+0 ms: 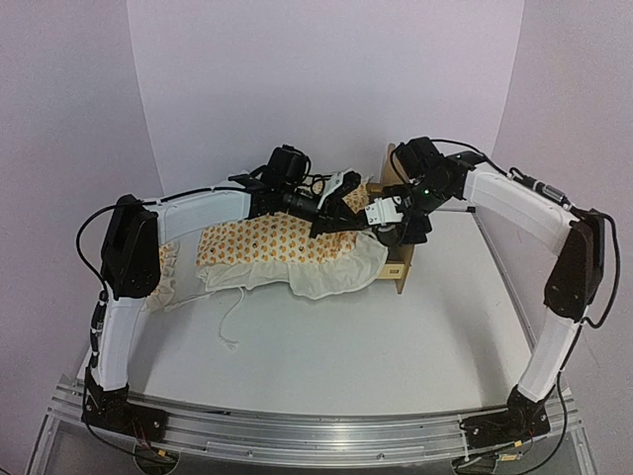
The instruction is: Set up the pet bed
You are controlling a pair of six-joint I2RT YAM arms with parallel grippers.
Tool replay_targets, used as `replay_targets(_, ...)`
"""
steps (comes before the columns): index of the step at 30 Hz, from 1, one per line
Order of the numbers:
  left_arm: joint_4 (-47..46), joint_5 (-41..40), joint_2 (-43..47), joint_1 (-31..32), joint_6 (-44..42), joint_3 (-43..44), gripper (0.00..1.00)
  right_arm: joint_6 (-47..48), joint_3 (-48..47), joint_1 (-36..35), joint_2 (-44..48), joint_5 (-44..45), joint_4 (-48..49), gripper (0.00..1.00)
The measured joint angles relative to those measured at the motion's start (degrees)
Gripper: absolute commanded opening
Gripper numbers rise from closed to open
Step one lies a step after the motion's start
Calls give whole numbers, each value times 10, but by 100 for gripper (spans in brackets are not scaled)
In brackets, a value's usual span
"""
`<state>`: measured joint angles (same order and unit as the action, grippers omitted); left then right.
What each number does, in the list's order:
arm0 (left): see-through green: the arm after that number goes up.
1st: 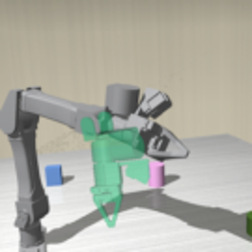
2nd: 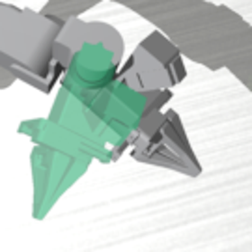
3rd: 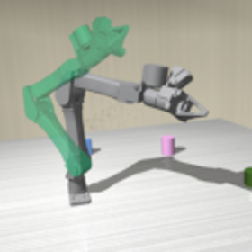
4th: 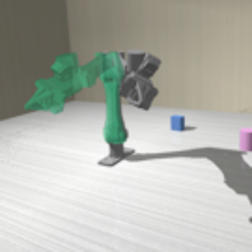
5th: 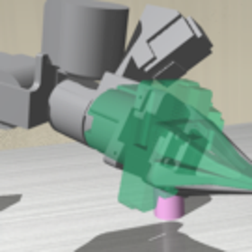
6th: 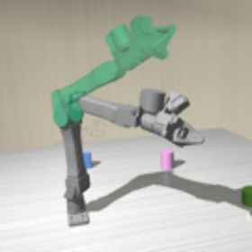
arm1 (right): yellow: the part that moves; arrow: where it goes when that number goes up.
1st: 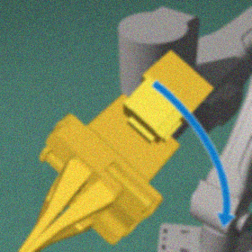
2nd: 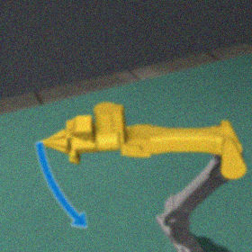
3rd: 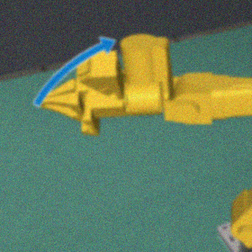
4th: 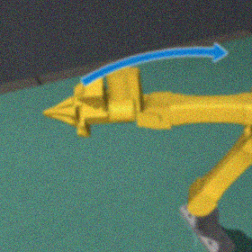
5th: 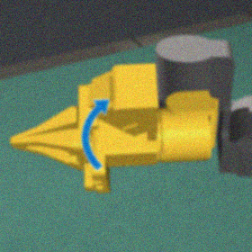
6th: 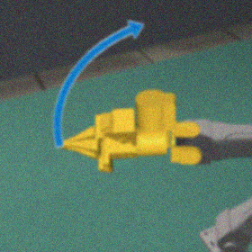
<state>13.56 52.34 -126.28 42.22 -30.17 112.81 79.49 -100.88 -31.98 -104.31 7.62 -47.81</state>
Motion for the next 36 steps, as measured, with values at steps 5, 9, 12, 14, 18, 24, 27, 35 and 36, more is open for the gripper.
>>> replay_targets(5,12,-6,0,-3,0,0,0,3,-24,10,-35,-8,-15,34)
replay_targets(9,12,-6,0,-4,-1,0,0,-6,-46,11,-45,-8,-16,0)
replay_targets(12,12,-5,0,-3,-1,0,0,-15,-53,11,-45,-8,-16,0)
replay_targets(14,13,-5,0,-3,-1,0,0,-19,-56,11,-45,-8,-16,0)
replay_targets(18,13,-5,0,-2,-1,0,0,-36,-60,11,-45,-10,-16,0)
replay_targets(24,13,-4,0,-2,-1,0,0,-111,-79,14,-41,-75,-20,2)
replay_targets(27,2,2,0,-4,0,3,0,-170,-88,25,-34,-145,-30,26)
replay_targets(35,1,-1,1,-4,-5,7,0,-284,-40,42,14,-293,-25,49)
replay_targets(36,1,0,1,-4,-5,7,0,-293,-36,41,17,-303,-24,48)
